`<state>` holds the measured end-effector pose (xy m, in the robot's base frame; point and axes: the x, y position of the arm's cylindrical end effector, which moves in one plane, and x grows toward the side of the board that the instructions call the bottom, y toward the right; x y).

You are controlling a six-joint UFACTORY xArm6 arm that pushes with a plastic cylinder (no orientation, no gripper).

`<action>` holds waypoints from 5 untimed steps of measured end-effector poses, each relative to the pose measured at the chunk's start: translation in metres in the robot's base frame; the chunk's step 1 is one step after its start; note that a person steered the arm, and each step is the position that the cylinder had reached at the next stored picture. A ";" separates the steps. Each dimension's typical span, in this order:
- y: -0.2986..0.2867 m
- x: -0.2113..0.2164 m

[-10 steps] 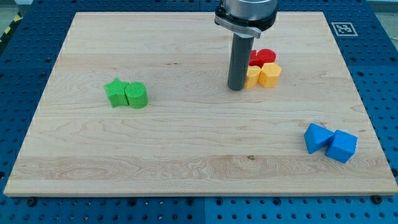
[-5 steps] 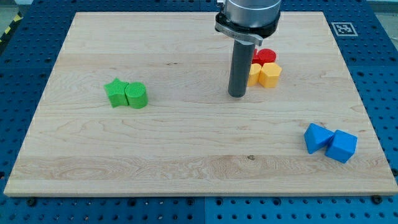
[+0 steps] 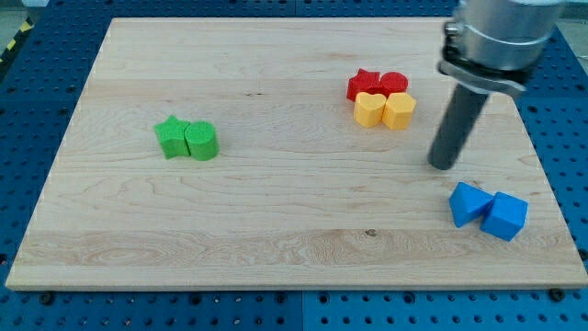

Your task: Separate the blue cube and the blue triangle

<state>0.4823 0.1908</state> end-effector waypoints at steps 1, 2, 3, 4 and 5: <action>0.030 0.004; 0.035 0.004; 0.039 0.004; 0.081 0.017; 0.108 0.023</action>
<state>0.5048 0.2987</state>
